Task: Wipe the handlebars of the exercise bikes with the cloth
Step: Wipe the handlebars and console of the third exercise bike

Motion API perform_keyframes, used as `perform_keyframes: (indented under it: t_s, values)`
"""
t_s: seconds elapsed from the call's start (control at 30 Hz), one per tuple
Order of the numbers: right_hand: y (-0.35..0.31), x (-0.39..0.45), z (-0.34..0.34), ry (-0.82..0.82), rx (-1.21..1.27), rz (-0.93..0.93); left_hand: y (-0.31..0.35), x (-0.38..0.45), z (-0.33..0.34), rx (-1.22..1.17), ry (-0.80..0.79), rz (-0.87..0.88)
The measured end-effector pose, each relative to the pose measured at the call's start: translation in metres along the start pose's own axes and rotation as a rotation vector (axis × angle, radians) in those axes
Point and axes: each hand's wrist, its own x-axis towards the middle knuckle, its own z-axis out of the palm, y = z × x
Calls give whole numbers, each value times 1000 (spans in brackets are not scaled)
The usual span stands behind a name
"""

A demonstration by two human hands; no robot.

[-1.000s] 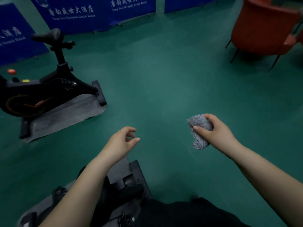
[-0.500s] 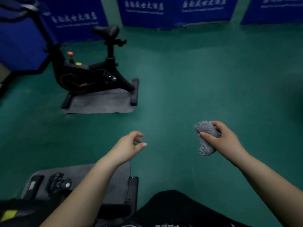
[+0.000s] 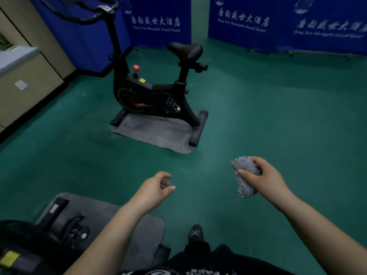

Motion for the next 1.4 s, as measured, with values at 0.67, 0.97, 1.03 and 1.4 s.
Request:
perform_keyframes:
  t_s: [0.67,0.97,1.03,1.4]
  values:
    - [-168,400,48,-238,-64,-210,64,304,-156,-117,312,-129]
    - [-261,531,120,-432,-112,-353,55,369,-244,-172,515,-234]
    - [-277,551,143,-471,-117,-365,43,377,-257,-191,531,-269]
    - [-356,648,287,-546,-155,-352,-53,474,-372,-227,507,-332]
